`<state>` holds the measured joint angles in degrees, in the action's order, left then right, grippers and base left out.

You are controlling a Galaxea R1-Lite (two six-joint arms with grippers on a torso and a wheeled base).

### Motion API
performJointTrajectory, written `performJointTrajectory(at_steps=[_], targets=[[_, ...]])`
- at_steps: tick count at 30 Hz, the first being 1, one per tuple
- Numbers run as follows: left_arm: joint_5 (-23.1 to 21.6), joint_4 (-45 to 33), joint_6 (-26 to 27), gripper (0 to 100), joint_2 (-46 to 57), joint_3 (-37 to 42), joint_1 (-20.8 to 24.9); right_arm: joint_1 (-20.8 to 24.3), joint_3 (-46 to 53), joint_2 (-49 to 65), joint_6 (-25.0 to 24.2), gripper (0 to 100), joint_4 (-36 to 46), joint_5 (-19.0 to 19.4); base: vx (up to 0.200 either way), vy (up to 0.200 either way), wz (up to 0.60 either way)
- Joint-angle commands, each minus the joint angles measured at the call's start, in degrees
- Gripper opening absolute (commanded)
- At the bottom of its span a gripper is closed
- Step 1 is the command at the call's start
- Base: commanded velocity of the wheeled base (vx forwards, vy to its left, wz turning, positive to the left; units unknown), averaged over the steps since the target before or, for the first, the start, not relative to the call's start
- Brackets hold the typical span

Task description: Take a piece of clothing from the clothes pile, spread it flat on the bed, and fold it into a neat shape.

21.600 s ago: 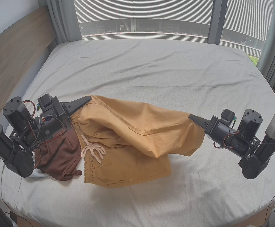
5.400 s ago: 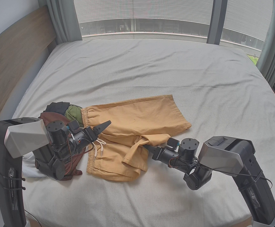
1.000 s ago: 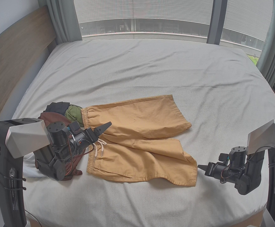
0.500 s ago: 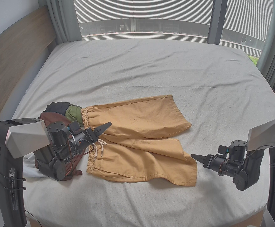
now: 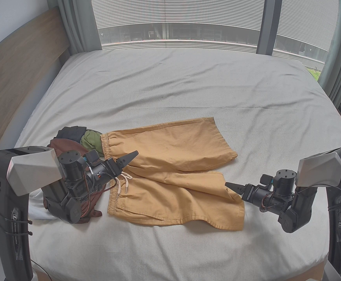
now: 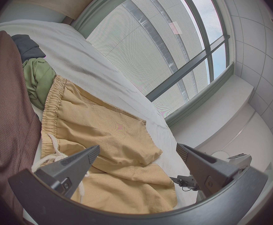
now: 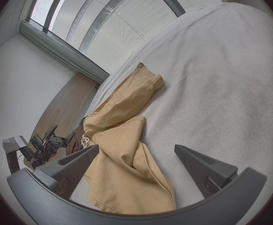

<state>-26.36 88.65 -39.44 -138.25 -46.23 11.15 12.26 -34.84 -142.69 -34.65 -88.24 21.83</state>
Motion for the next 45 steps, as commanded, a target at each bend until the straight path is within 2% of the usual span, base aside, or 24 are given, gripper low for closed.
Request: performJointTrajectory(at_steps=[1, 6, 7, 28, 33, 45], targets=[[0.0, 0.0, 0.0, 100, 0.0, 0.0, -0.1, 0.3, -0.8, -1.4, -0.2, 100, 0.0, 0.1, 0.000, 0.000, 0.00], [0.0, 0.0, 0.0, 100, -0.1, 0.0, 0.0, 0.2, -0.3, -1.8, -0.4, 100, -0.1, 0.1, 0.000, 0.000, 0.00], [0.0, 0.0, -0.1, 100, -0.2, 0.0, 0.0, 0.3, -0.2, -2.1, -0.5, 0, -0.1, 0.1, 0.000, 0.000, 0.00], [0.0, 0.0, 0.0, 100, -0.5, 0.1, 0.1, 0.0, -0.3, -2.9, -0.7, 0, -0.1, 0.4, 0.000, 0.000, 0.00], [0.0, 0.0, -0.1, 100, -0.5, 0.1, 0.1, -1.4, 0.3, 0.1, -2.8, 0, -0.1, 0.5, 0.000, 0.000, 0.00], [0.0, 0.0, -0.1, 100, -0.5, 0.0, 0.1, -4.3, 0.5, 1.9, -2.8, 0, -0.1, 1.5, 0.000, 0.000, 0.00]])
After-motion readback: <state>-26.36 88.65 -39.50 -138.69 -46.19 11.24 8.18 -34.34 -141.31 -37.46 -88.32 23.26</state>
